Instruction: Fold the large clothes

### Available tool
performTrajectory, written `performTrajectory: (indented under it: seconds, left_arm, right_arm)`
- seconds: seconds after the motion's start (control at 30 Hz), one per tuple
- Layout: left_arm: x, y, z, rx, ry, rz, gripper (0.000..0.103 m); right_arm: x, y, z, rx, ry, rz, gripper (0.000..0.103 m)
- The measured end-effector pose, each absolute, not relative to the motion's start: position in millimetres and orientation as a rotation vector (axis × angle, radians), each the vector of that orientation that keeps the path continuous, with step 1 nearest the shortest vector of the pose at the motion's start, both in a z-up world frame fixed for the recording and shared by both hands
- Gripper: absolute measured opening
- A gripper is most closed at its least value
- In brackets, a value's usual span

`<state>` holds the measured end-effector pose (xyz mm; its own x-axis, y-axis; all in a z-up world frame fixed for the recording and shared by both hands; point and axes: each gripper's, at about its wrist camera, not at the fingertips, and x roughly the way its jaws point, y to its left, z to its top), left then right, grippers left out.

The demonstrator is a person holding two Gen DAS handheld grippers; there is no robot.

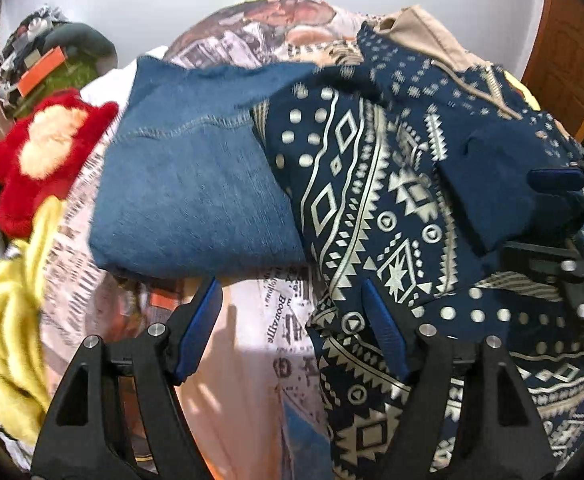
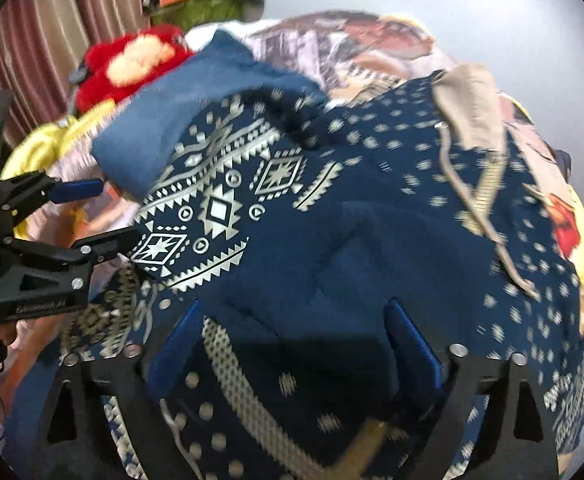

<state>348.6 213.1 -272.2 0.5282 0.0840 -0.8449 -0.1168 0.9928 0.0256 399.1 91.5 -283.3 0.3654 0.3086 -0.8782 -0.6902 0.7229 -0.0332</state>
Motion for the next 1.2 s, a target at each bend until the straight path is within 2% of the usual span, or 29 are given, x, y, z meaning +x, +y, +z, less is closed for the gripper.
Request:
performTrajectory:
  seconds: [0.03,0.1,0.17,0.23,0.3,0.33,0.57,0.83,1.0,1.2]
  left_arm:
    - [350.6,213.1,-276.7,-0.043,1.012,0.120,0.072]
    - [354.6,215.8,-287.8,-0.069,1.026,0.116,0.072]
    - [357.2,218.1,-297.0,-0.097,1.033,0.115,0.073]
    - [358.4,218.2,-301.6,-0.111,1.031,0.122,0.075]
    - [359.2,217.0,-303.3,-0.095,1.026,0.134,0.077]
    - [359.2,216.2,-303.7,-0.086,1.025,0.137,0.077]
    - [361.4,212.8,-303.7,-0.068,1.043,0.160,0.078]
    - [364.6,209.4,-302.7,-0.049,1.063,0.202,0.079]
    - [367.2,199.9,-301.0,0.006,1.071,0.229,0.079]
    - [369.8,193.2,-301.5,0.019,1.081,0.245,0.079]
  right_arm:
    - [401.3,95.5,-289.6,-0.455,1.015,0.665,0.080]
    - [403.7,102.0,-300.7,-0.494,1.013,0.649,0.076]
    - [402.6,104.1,-301.2,-0.511,0.982,0.653,0.064]
    - [402.9,102.3,-298.1,-0.516,0.964,0.652,0.033]
    - [407.0,97.3,-293.8,-0.498,0.960,0.634,0.019]
    - [409.8,91.7,-290.2,-0.474,0.960,0.629,0.016]
    - [417.3,28.7,-243.1,-0.313,0.883,0.547,0.014]
    - [433.2,-93.7,-202.9,-0.155,0.834,0.359,0.014]
    - [441.8,-147.2,-225.8,-0.067,0.929,0.335,0.014]
    - [438.4,-155.3,-282.1,-0.102,1.054,0.310,0.014]
